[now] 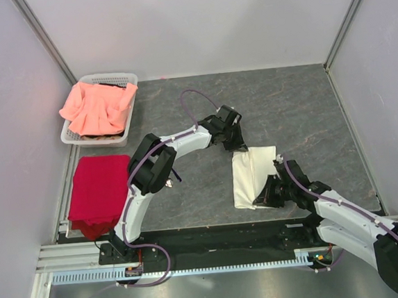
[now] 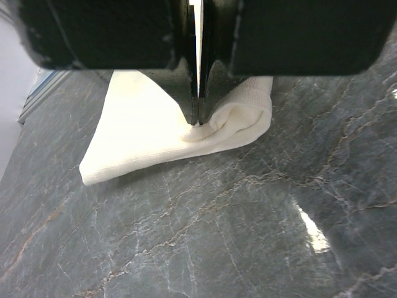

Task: Fold the napkin into a case and place the utensils inside
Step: Fold the lower triangle-folded napkin at the center of the board.

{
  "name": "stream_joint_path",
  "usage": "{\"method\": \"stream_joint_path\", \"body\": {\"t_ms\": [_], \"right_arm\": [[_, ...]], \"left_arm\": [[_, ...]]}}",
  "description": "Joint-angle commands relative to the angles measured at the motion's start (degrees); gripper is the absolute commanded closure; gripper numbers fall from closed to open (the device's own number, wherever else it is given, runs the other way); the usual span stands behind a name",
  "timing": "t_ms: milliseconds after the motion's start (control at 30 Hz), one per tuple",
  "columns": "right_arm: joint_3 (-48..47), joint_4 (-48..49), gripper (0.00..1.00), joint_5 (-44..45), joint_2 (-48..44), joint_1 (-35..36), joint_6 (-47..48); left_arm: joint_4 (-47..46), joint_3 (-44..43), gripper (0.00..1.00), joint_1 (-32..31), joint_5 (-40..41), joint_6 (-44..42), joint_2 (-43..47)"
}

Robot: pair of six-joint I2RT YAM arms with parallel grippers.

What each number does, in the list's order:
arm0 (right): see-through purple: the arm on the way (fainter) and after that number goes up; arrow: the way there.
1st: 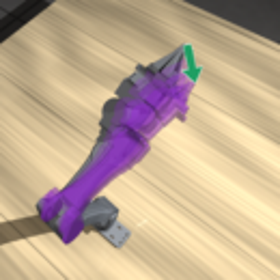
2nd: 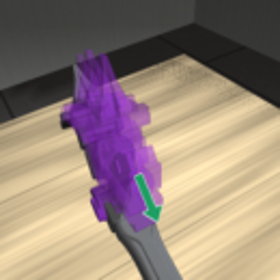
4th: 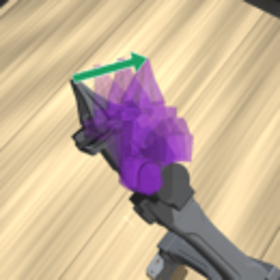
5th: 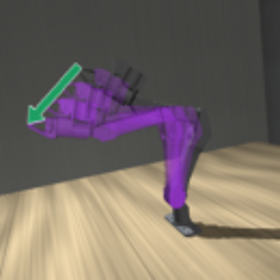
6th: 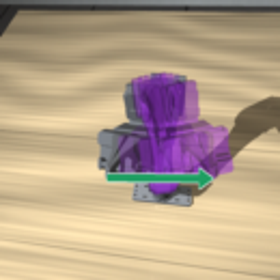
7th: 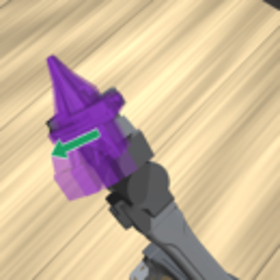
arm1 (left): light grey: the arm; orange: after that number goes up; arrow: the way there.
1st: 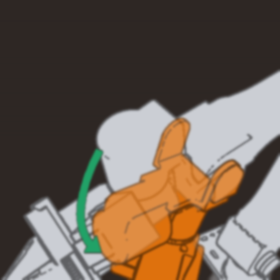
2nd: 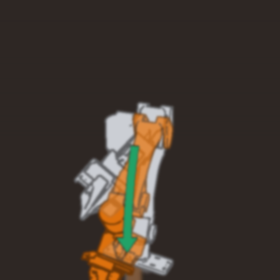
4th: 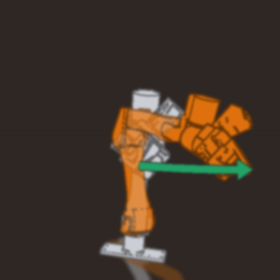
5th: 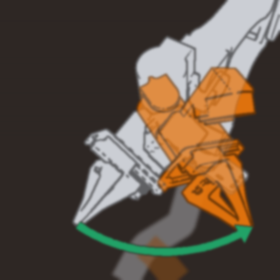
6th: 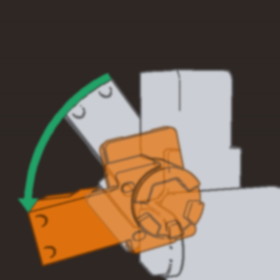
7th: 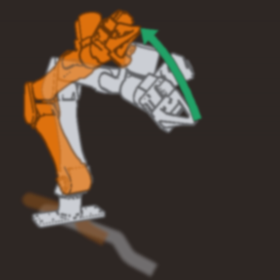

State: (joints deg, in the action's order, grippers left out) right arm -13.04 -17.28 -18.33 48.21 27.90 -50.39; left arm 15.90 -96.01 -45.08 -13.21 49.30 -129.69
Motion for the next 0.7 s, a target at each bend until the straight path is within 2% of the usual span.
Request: {"method": "stream_joint_path", "body": {"t_ms": [0,100,167,233,300,333,600,667], "right_arm": [[-0.49,-0.39,1.0,2.06,3.55,0.31,1.25],[-2.78,-1.26,1.0,3.38,4.18,0.4,2.83],[-5.06,-3.98,0.87,4.78,3.74,0.4,3.89],[-7.77,-7.48,0.78,7.24,2.6,0.4,5.73],[-9.45,-9.26,0.75,8.48,1.98,0.4,6.79],[-10.94,-10.57,0.66,9.35,2.15,0.4,7.67],[-18.67,-11.29,0.42,12.7,9.0,-1.53,13.64],[-20.61,-11.2,0.4,12.79,10.67,-4.34,16.62]], "left_arm": [[-3.6,-0.15,0.98,-0.18,0.03,1.85,2.07],[-3.68,0.55,0.96,-0.18,-0.76,1.42,2.25],[-4.12,0.82,0.91,-0.18,-1.55,0.98,2.6],[-4.65,1.0,0.81,-0.18,-3.21,0.45,3.04],[-5.35,1.35,0.73,-0.18,-4.27,0.19,3.56],[-5.53,1.35,0.71,-0.18,-5.23,0.1,4.09],[-4.92,1.52,0.56,0.17,-8.14,-0.7,6.46],[-4.83,1.7,0.54,0.34,-8.23,-0.78,7.69]]}}
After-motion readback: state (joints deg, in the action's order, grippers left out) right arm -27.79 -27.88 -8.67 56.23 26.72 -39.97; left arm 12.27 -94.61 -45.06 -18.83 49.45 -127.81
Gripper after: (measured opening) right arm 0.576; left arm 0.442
